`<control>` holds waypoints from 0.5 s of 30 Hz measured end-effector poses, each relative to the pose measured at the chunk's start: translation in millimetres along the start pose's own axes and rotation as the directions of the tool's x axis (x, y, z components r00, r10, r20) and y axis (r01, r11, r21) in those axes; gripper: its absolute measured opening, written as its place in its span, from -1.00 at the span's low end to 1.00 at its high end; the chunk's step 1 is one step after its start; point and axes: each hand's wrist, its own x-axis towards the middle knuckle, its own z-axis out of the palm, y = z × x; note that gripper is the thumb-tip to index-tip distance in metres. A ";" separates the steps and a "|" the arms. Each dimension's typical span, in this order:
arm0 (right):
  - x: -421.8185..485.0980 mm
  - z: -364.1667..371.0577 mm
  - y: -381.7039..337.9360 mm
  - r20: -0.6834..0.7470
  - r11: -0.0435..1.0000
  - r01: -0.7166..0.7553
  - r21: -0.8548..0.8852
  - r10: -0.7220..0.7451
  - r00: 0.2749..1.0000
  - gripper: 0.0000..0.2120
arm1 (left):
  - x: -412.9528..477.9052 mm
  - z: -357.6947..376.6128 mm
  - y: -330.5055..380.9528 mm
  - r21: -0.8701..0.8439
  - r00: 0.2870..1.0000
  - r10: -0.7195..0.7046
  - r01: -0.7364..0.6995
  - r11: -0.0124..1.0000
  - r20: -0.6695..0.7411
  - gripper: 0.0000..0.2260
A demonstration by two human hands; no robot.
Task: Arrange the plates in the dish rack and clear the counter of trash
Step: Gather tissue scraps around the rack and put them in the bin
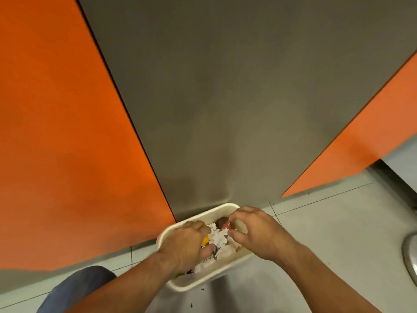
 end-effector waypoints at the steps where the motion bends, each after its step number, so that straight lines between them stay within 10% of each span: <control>1: -6.9 -12.0 -5.4 -0.018 1.000 -0.006 -0.007 0.006 1.000 -0.73 | -6.0 -19.5 5.0 0.017 0.998 0.026 -0.025 1.000 -0.051 -0.59; 15: -176.1 -331.6 -163.8 -0.241 0.996 0.076 0.047 -0.062 0.968 -0.62 | -204.0 -406.3 138.1 0.012 0.780 0.408 -0.458 0.889 -0.474 -0.72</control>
